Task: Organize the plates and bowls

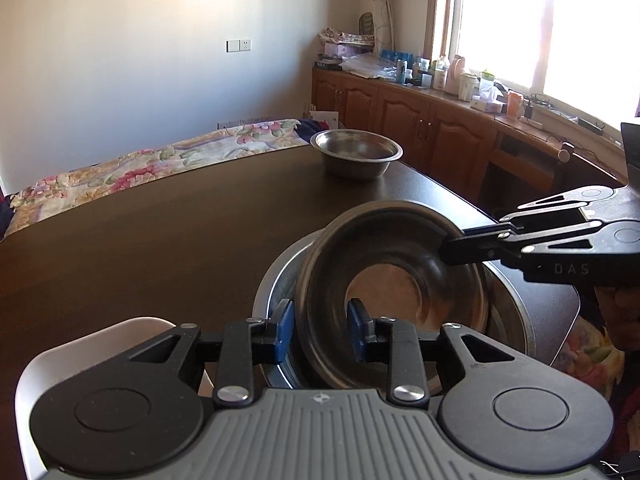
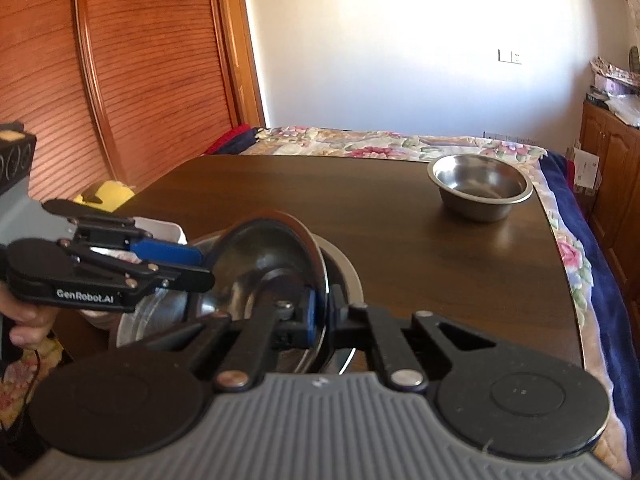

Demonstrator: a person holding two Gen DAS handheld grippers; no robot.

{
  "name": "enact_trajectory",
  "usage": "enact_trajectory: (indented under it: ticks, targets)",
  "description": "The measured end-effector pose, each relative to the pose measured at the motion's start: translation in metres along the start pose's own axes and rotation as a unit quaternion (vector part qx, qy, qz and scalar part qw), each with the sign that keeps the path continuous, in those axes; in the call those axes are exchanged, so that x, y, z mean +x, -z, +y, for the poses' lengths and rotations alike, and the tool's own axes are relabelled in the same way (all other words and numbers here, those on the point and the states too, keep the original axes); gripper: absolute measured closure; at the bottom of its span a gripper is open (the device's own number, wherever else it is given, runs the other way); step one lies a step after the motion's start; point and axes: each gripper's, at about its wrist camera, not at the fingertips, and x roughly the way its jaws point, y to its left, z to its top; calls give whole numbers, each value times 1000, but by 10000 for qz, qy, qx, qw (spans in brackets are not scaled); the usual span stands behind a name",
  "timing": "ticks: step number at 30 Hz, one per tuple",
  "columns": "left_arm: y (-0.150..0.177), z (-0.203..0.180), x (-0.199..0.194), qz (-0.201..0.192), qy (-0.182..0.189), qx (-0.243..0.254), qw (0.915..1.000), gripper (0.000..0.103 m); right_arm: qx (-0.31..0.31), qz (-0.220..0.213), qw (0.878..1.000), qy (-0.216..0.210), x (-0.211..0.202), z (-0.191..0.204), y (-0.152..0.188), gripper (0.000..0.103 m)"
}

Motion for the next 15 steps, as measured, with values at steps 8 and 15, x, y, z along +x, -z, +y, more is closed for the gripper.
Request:
enact_trajectory:
  ticks: [8,15]
  targets:
    - [0,-1,-1,-40,-74,36,10000,71,-170,207,9996,12,7,3,-1,93]
    - [-1,-3,-3,-135,-104,4,9999,71,-388,230,9989,123,8,8,-3,92]
